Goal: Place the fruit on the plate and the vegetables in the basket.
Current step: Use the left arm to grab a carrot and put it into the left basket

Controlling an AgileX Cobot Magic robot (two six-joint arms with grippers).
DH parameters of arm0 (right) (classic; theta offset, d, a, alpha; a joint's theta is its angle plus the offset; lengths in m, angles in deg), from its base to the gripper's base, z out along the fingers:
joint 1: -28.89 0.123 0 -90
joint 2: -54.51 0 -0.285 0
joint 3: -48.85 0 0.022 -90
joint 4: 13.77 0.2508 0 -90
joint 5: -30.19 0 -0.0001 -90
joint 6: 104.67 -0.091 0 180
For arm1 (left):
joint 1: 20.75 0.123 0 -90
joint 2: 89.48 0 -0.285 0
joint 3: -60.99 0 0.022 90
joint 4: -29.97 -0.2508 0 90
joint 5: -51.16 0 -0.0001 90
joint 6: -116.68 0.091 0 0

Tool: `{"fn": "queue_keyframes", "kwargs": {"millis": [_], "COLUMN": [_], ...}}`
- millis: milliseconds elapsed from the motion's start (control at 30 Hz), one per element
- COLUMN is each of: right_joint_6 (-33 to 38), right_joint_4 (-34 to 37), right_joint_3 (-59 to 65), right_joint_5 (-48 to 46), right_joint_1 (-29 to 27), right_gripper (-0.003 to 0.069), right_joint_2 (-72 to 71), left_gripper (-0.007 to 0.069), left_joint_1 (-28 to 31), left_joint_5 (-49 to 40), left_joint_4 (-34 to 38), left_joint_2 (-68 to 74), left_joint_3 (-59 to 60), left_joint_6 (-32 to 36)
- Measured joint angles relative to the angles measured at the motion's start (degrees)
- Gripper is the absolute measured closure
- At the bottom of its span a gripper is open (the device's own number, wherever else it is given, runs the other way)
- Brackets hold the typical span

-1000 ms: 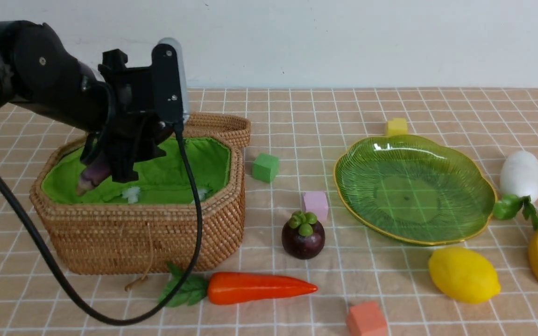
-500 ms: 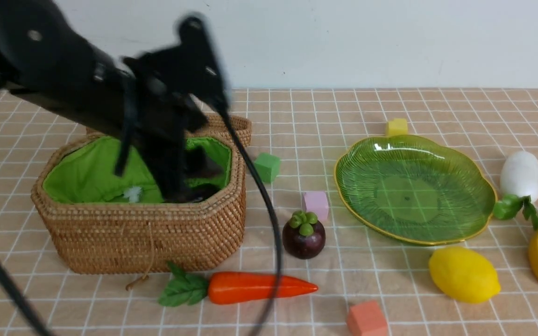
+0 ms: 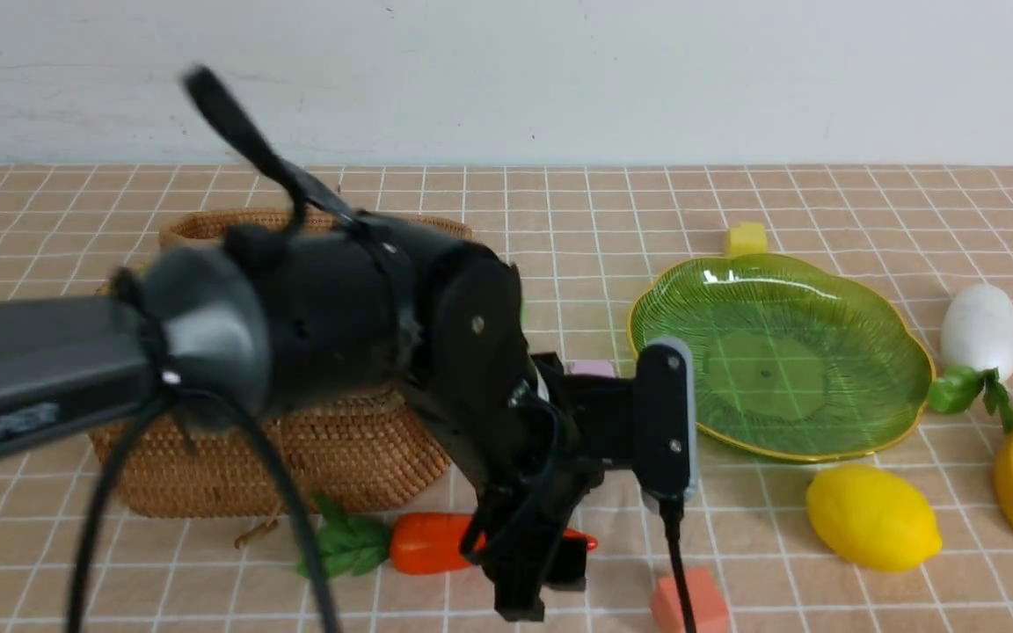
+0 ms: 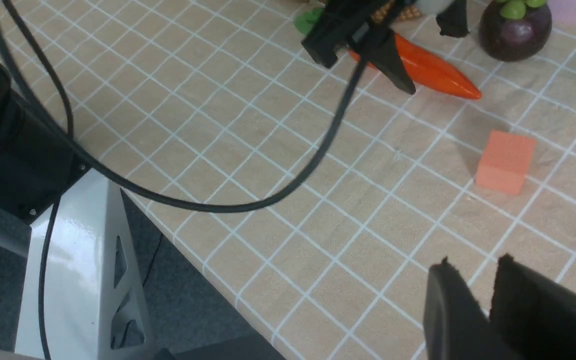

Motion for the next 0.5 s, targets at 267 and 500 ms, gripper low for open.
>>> {"fn": "queue_keyframes", "kwargs": {"millis": [267, 500], "right_joint_6": [0.0, 0.0], "right_joint_4": [0.0, 0.0], "right_joint_3": [0.0, 0.0], "right_joint_5": [-0.2, -1.0], "right_joint_1": [0.0, 0.0], "right_gripper": [0.0501, 0.0501], "right_joint_2": [0.0, 0.0], "left_gripper": [0.0092, 0.0238], "left_joint_1": [0.1, 0.1], "left_joint_5": [3.5, 4.2], "left_joint_4": [-10.5, -15.1], "left_joint_2": [8.0, 9.2], "left_joint_3": [0.0, 0.0], "left_joint_6": [-7.4, -12.5]}}
